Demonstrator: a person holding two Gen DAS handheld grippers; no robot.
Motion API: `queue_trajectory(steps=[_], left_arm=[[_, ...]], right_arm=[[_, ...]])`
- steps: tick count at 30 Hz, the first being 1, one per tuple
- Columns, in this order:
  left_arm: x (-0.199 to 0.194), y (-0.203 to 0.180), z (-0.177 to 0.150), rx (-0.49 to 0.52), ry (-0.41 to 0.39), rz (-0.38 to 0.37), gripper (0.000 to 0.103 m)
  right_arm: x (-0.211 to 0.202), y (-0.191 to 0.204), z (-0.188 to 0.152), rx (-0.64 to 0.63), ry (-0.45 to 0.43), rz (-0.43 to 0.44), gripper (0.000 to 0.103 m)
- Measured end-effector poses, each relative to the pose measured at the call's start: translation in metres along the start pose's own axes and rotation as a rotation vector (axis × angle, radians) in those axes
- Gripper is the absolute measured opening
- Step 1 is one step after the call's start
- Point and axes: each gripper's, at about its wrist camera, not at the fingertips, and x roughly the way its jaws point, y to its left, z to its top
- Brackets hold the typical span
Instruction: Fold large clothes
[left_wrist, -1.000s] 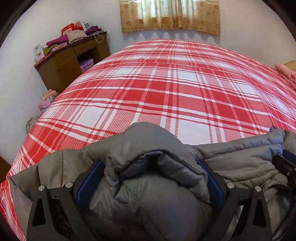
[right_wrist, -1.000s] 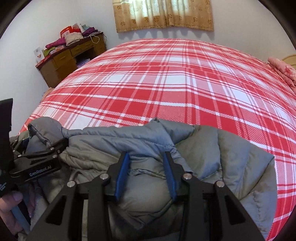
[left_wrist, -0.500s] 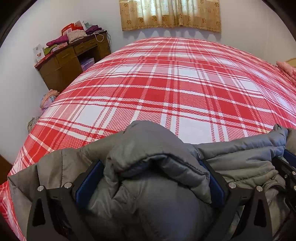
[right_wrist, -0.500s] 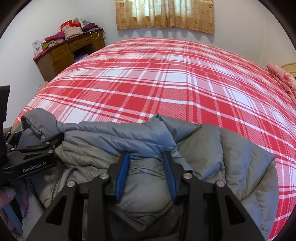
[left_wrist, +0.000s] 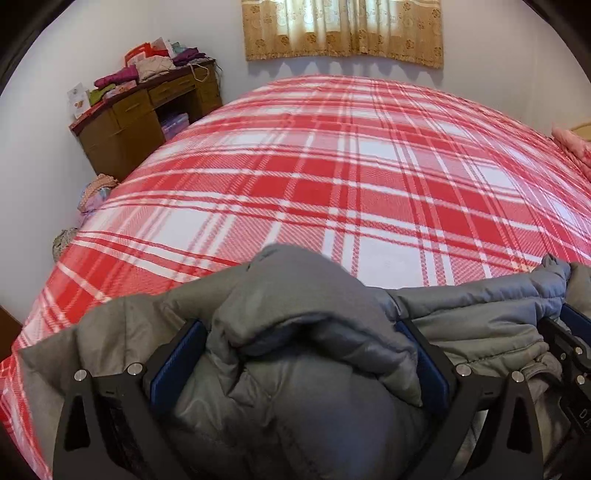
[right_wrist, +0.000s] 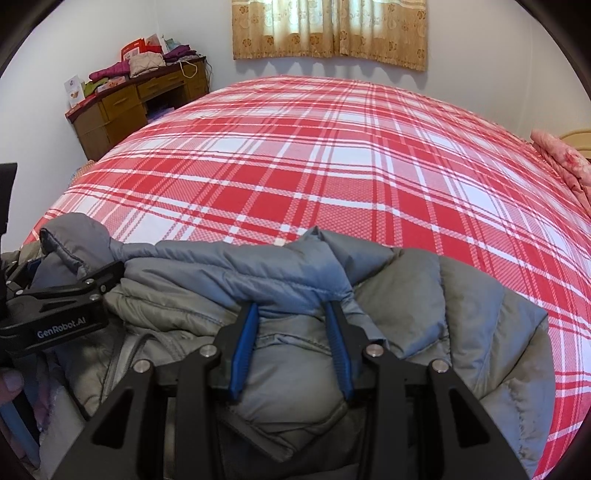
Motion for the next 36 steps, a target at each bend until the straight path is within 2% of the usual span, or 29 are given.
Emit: queue_trajectory(steps=[3, 7, 8, 11, 14, 16, 22, 28, 31, 32, 33, 34, 35, 36], left_arm=[[-0.03, 0.004, 0.007, -0.033, -0.064, 0.024, 0.102], [-0.071, -0.003, 0.02, -0.056, -0.192, -0.062, 0.102], [-0.071, -0.012, 0.022, -0.027, -0.187, -0.067, 0.102], [-0.042, -0.03, 0.017, 0.022, -0.1, 0.001, 0.102], [0.0, -0.03, -0.001, 0.033, 0.025, 0.033, 0.102], [0.002, -0.021, -0.003, -0.022, 0.029, -0.013, 0.102], [0.006, -0.02, -0.004, -0.028, 0.035, -0.02, 0.102], [0.008, -0.024, -0.004, -0.014, 0.031, 0.0, 0.102], [0.006, -0.031, 0.003, 0.034, 0.044, 0.039, 0.102], [-0.001, -0.03, 0.009, 0.061, 0.058, 0.062, 0.102], [-0.013, -0.027, 0.014, 0.061, 0.039, 0.079, 0.102], [-0.034, -0.02, 0.019, 0.043, -0.008, 0.068, 0.102], [-0.051, -0.012, 0.02, 0.027, -0.041, 0.046, 0.102], [-0.075, -0.003, 0.019, 0.012, -0.07, 0.018, 0.102]], right_arm=[[-0.015, -0.007, 0.004, 0.021, -0.036, 0.034, 0.041], [-0.041, -0.023, 0.008, 0.082, -0.148, 0.017, 0.039], [-0.039, -0.024, 0.009, 0.083, -0.144, 0.005, 0.036], [-0.018, -0.023, 0.009, 0.071, -0.065, 0.004, 0.028], [-0.004, -0.024, 0.005, 0.078, -0.022, 0.027, 0.028], [-0.002, -0.025, 0.002, 0.079, -0.02, 0.028, 0.028], [0.001, -0.022, -0.001, 0.065, -0.011, 0.019, 0.028], [0.003, -0.019, 0.0, 0.049, 0.0, 0.006, 0.028], [0.003, -0.015, 0.005, 0.002, 0.024, -0.014, 0.028], [-0.003, -0.018, 0.007, -0.01, 0.032, -0.01, 0.03], [-0.011, -0.021, 0.007, -0.011, 0.029, -0.012, 0.044], [-0.028, -0.028, 0.005, 0.001, 0.008, -0.018, 0.055], [-0.048, -0.037, 0.0, 0.014, -0.028, -0.005, 0.071], [-0.061, -0.042, -0.004, 0.016, -0.044, -0.001, 0.074]])
